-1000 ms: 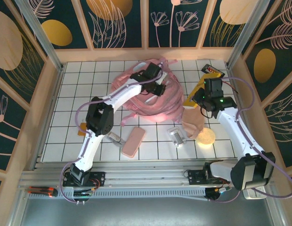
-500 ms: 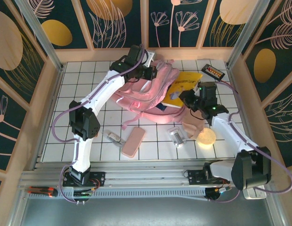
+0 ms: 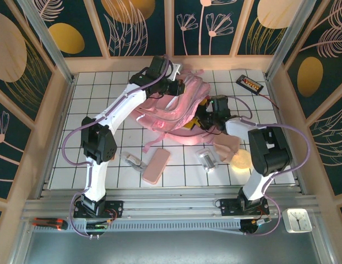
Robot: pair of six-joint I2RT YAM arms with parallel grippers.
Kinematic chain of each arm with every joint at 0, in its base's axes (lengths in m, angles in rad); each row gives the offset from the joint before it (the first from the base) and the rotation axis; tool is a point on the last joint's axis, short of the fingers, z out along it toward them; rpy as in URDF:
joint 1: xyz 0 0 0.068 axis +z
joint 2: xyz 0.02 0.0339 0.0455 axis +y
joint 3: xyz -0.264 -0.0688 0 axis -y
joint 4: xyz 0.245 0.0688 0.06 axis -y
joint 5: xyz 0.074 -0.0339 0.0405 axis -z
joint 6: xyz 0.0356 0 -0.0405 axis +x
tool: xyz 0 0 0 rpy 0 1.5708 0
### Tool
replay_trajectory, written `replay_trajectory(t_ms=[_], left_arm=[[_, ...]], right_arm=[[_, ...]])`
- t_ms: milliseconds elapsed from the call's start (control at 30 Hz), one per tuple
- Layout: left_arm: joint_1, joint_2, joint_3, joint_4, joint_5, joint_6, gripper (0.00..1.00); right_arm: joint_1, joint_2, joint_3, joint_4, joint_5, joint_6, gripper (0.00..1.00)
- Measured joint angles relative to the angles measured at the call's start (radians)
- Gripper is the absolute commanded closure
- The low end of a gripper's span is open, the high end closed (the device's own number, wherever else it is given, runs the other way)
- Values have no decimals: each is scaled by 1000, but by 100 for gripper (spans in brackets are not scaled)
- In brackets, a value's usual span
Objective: Pack books, pencil case, and school supplies into a backpack
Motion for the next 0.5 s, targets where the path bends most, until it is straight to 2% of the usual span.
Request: replay_trajectory(t_ms=[100,233,333,400,433,500], left_arm=[[0,1,0,2,3,-13,100],[0,18,1,19,9,-35,100],[-2,66,31,23,38,-52,44],[-3,86,35,19,29,-56,19],[-3,85,19,19,8,-56,3],[3,40,-68,29,-50,-56,1]], right_arm=[[-17,-105,16,-153,85,-68,15],[-52,-327,17,-362,220,-108,15],[-64,-512,-5,-476,304,-97,16],[-61,-605,-40,-517,316,-74,16],[-55,-633,-60,-533,315,-61,16],[-23,-644,-90,-559,312,-37,15]])
